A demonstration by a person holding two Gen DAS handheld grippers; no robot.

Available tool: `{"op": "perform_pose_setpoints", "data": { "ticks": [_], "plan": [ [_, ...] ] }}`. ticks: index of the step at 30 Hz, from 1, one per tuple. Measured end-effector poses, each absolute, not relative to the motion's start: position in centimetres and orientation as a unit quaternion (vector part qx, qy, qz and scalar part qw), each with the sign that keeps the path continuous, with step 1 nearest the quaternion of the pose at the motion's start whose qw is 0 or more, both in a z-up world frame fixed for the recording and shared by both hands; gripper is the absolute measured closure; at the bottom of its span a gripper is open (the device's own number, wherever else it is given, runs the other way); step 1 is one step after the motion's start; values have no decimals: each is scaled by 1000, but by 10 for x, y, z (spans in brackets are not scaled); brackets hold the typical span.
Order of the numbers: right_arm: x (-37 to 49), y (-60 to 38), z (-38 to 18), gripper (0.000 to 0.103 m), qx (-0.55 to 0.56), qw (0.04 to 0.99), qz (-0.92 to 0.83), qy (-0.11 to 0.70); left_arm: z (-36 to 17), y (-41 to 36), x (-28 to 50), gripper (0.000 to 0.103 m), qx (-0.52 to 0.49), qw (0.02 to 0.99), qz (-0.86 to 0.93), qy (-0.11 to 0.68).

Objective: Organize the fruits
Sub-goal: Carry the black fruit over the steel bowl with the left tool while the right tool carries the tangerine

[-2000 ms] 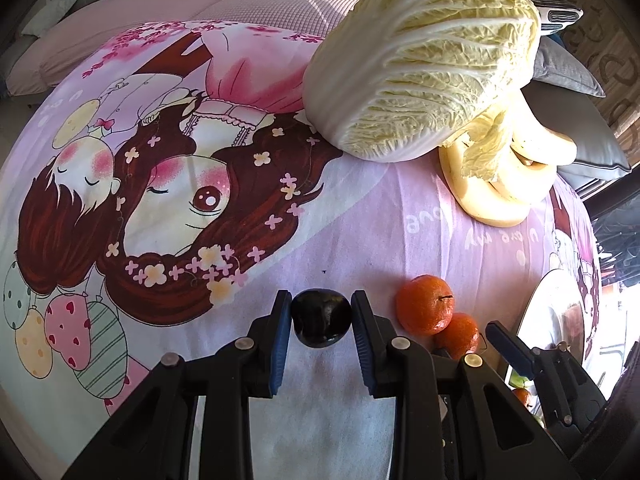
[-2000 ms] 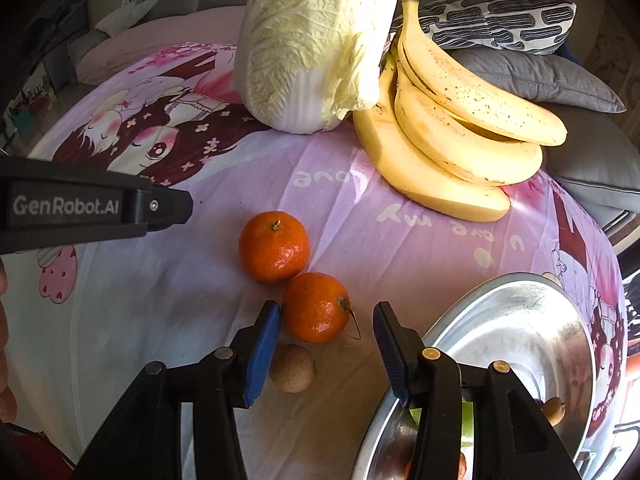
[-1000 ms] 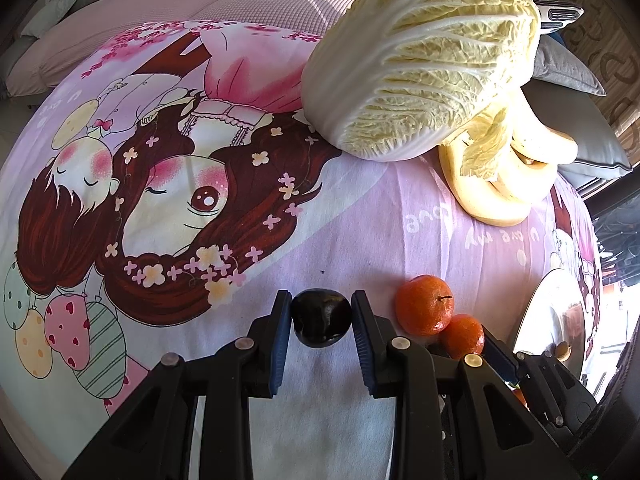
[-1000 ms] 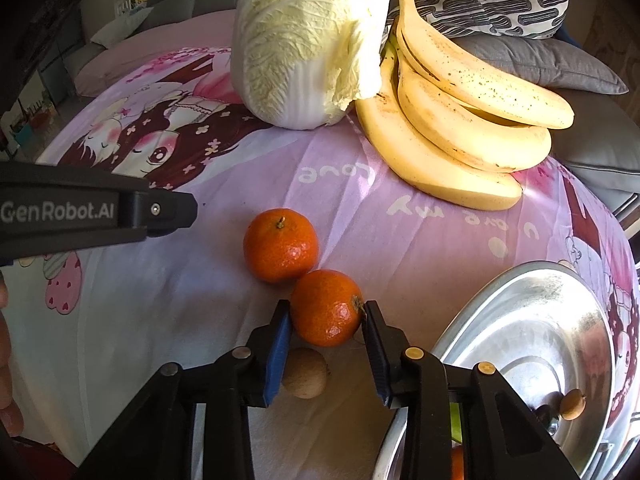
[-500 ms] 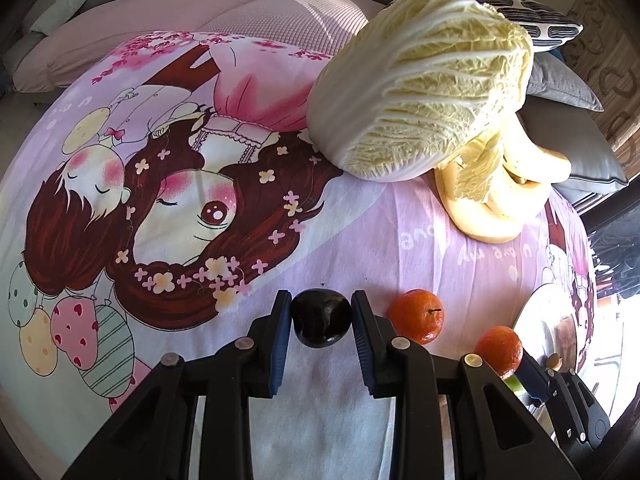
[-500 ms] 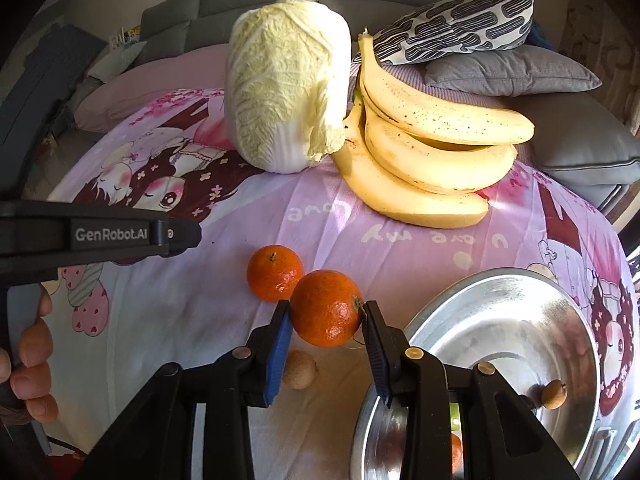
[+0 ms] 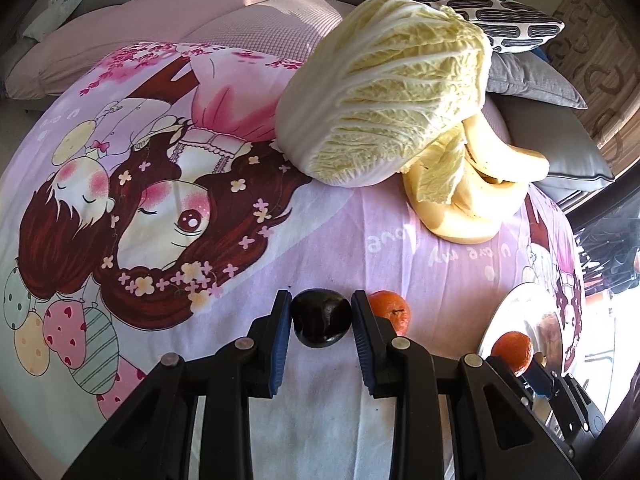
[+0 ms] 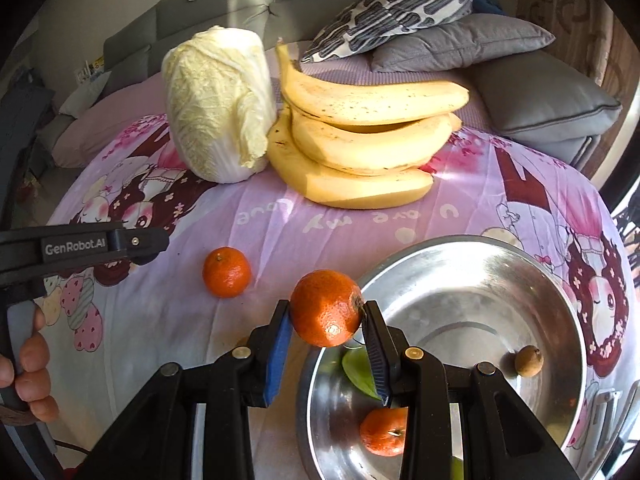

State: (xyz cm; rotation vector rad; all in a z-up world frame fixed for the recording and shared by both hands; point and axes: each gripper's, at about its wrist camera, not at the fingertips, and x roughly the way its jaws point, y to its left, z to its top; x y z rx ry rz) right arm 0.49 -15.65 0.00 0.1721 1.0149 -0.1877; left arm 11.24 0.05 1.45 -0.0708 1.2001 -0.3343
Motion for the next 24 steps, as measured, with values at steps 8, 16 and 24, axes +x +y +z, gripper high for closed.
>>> {"op": "perform_pose_setpoints", "data": {
  "ticks": [8, 16, 24],
  "plan": [
    [-7, -203, 6, 65, 120, 856, -146, 481, 20, -24, 102, 72, -9, 813, -181, 553],
    [-19, -239, 7, 65, 155, 844, -187, 479, 23, -65, 84, 72, 9, 794, -247, 555],
    [-32, -261, 5, 65, 175, 834, -211, 479, 27, -101, 61, 72, 49, 787, -295, 539]
  ]
}}
